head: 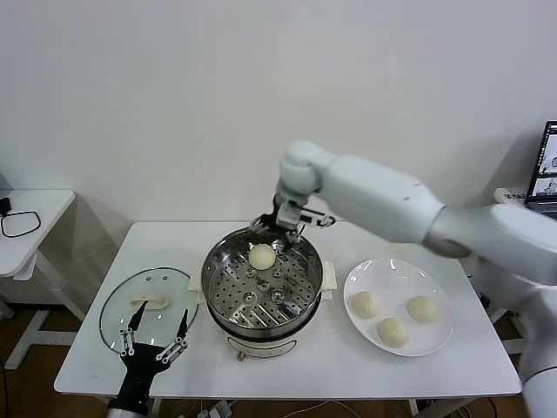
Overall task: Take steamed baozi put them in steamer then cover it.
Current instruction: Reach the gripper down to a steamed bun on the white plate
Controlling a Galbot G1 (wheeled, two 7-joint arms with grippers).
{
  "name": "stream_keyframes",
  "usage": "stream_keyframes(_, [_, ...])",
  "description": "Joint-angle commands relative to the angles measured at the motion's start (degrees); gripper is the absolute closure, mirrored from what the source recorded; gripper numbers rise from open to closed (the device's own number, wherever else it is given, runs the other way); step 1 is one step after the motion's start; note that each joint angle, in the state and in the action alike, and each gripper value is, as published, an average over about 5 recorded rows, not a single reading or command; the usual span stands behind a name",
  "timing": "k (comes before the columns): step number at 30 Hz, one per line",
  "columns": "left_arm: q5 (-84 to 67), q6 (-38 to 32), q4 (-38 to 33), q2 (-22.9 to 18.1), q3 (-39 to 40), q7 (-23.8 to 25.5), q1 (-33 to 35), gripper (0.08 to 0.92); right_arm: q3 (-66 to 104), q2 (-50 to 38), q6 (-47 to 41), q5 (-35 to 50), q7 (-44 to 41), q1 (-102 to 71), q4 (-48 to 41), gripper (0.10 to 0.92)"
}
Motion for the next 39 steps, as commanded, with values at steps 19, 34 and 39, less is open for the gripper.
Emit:
stream_keyframes(19, [-0.8, 0.2, -0.4, 0.2, 0.8, -0.2, -0.6, 0.177, -14.5, -23.5, -29.8, 21.7, 6.4, -9.3, 2.3, 0.203])
stream_keyframes(34, [-0.9, 0.2, 0.1, -0.1, 0.4, -0.5, -0.5, 0.177, -11.9, -18.2, -29.6, 18.1, 8.4, -14.2, -1.8, 0.203])
stream_keyframes(39, [-0.9, 0.0, 0.3, -0.2, 0.3, -0.6, -0.4, 0.177, -10.8, -17.3, -29.4, 17.2, 8.7, -15.5, -2.8, 0.203])
